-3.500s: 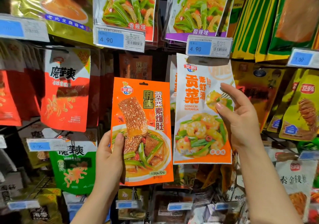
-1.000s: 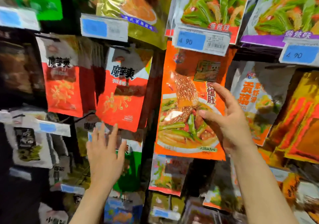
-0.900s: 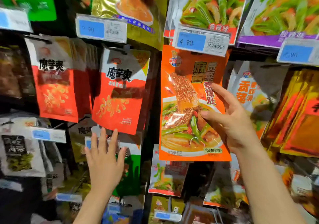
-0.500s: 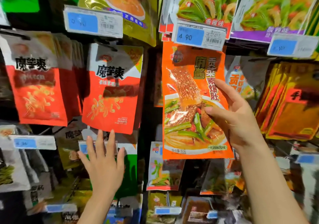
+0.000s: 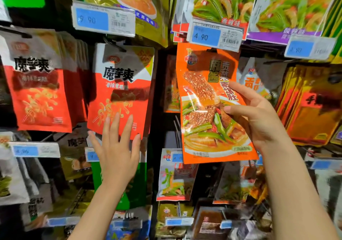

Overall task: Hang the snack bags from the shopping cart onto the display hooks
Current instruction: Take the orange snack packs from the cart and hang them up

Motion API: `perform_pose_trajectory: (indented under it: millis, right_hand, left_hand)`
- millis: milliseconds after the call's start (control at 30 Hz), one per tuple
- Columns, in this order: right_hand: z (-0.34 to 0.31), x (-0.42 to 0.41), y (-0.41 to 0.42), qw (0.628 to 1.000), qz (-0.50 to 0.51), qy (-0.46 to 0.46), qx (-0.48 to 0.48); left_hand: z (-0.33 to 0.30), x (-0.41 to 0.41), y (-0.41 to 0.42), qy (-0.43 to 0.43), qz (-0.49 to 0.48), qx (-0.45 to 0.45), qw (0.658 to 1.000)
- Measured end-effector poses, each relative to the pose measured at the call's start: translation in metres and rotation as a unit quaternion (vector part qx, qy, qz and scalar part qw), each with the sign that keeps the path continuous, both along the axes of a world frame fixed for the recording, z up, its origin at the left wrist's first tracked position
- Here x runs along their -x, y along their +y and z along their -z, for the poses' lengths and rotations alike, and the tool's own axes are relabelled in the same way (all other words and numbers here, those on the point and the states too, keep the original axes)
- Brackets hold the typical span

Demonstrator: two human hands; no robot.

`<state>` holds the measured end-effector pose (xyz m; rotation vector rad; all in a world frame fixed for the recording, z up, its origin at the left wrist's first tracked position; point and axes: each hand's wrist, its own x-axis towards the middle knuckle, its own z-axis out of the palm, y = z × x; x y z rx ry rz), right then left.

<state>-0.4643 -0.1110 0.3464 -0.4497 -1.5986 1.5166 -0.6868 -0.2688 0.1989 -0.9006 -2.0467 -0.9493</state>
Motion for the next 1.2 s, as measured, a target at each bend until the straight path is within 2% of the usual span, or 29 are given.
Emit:
perform_pose_trajectory:
  millis: [133,300,500,567,633,833,1067,1200]
  right_hand:
    - [0.01,0.029,0.019,0.995,0.066,-0.069,-0.041]
    - [0.013,0.073,0.037,0.989,0.097,-0.09,-0.068]
    - [0.021,0.124,0.062,0.977,0.125,-0.153,-0.078]
    - [0.025,0.132,0.071,0.954,0.167,-0.206,-0.14]
    - [0.028,0.137,0.081,0.912,0.213,-0.275,-0.217]
    - [0.036,0.131,0.096,0.891,0.219,-0.31,-0.25]
    - [0.052,0.065,0.084,0.905,0.188,-0.287,-0.25]
    - [0.056,-0.007,0.077,0.934,0.143,-0.244,-0.217]
  left_hand:
    - [0.011,0.005,0.003,0.008,-0.008,0.022,1.0]
    - [0.04,0.01,-0.003,0.013,-0.032,0.058,0.998]
    - [0.044,0.019,-0.006,0.017,-0.015,0.088,0.996]
    - [0.045,0.02,-0.008,0.015,-0.01,0.098,0.995]
    - [0.045,0.02,-0.009,0.008,-0.005,0.112,0.994]
    - [0.033,0.006,-0.009,-0.034,0.024,0.096,0.995]
    - [0.012,-0.06,0.036,-0.006,0.188,0.025,0.982]
    - [0.007,-0.11,0.069,-0.039,0.325,0.015,0.945]
